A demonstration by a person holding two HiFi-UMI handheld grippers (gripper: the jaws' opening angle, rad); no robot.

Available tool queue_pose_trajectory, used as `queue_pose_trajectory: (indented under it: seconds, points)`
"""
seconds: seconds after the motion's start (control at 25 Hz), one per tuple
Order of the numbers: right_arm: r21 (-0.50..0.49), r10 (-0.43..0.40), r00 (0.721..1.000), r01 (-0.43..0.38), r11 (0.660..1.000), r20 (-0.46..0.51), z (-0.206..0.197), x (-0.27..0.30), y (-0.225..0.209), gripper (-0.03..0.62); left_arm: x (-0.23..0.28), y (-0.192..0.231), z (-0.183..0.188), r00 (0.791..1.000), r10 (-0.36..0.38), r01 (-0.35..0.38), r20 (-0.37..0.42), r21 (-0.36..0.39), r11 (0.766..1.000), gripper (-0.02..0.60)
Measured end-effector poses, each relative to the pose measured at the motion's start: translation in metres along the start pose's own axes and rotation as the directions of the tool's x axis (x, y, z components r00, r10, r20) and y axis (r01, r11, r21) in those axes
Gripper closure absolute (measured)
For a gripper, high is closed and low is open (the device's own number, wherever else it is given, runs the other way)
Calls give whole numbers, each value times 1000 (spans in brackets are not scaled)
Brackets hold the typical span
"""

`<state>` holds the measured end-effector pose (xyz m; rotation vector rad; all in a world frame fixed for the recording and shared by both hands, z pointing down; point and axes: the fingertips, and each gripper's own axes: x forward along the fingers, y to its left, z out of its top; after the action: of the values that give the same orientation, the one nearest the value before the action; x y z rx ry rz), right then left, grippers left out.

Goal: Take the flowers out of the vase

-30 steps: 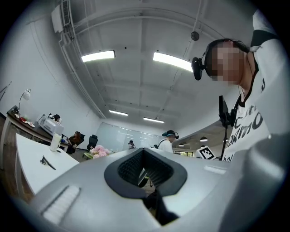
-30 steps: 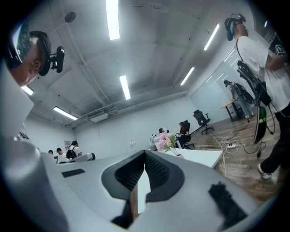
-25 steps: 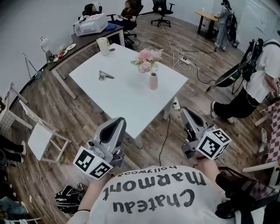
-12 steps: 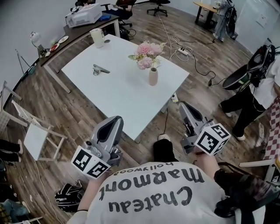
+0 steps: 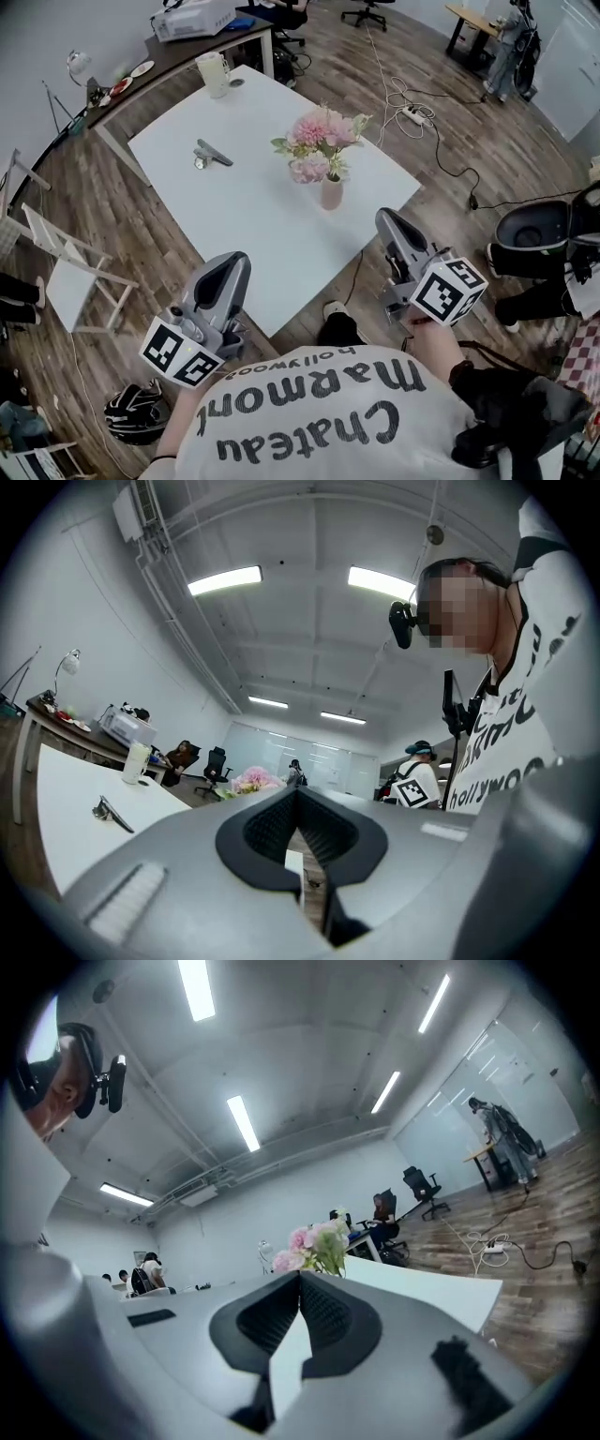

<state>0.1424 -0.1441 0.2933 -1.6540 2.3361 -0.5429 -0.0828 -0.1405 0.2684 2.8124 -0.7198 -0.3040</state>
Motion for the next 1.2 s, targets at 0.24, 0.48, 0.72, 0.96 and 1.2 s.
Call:
queue_pose_trajectory:
  seconds: [0.24, 0.48, 0.72, 0.96, 1.2]
  points:
    - [26, 78, 994, -76, 997, -73, 3, 53, -59, 577, 51, 35, -27, 993, 113, -114, -31, -27, 993, 575]
    - [66, 189, 966, -180, 981, -178, -6, 112, -96, 577, 81, 56, -47, 970, 230, -235, -76, -70, 969, 575]
    - [-12, 302, 921, -315, 949, -244, -18, 188, -70, 577, 60, 109, -42, 933, 344, -354, -103, -101, 930, 575]
    - [42, 453, 858, -457, 889, -242, -35, 196, -60, 455, 44, 117, -53, 892, 437, -448, -117, -97, 889, 575]
    - [128, 616, 728, -609, 782, -302, -48, 194, -56, 397, 48, 118, -64, 859, 498, -509, -119, -92, 856, 575]
